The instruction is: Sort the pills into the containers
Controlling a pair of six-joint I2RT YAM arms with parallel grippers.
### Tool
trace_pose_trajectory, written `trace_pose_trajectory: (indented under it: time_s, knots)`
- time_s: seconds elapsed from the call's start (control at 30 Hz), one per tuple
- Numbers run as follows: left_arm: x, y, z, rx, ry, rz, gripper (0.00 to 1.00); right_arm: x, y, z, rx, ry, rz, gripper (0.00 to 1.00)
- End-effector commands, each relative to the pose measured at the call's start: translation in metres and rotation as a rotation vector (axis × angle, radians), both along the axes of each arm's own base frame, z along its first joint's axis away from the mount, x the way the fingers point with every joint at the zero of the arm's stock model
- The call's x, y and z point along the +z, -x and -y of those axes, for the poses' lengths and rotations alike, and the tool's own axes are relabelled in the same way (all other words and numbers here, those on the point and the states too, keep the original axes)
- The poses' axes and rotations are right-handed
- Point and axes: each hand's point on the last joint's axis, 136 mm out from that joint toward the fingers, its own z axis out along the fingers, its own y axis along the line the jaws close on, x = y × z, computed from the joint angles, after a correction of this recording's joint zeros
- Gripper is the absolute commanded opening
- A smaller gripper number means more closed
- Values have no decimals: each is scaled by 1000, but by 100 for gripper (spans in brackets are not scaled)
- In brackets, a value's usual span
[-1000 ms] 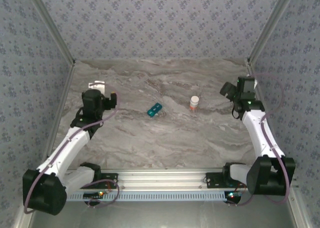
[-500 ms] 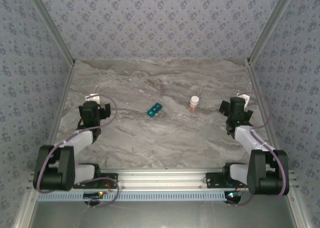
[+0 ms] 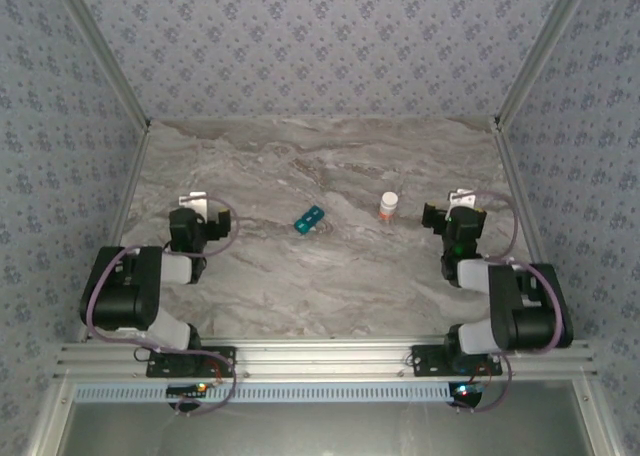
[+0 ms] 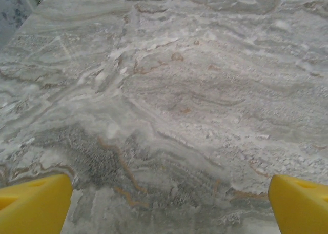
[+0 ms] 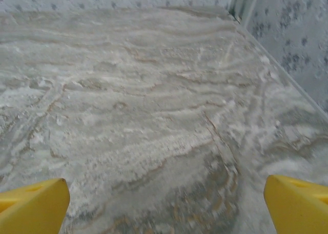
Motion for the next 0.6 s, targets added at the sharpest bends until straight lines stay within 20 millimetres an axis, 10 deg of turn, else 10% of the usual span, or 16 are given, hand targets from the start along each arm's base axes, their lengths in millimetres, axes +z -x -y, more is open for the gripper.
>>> trace_pose_trajectory:
  time_s: [0.0, 0.57]
  knots:
    - [19, -14, 5, -60, 33, 55, 98, 1, -5, 0, 8, 51, 84, 99]
    - [16, -18, -7, -21, 82, 29, 98, -3, -16, 1, 22, 10, 3, 100]
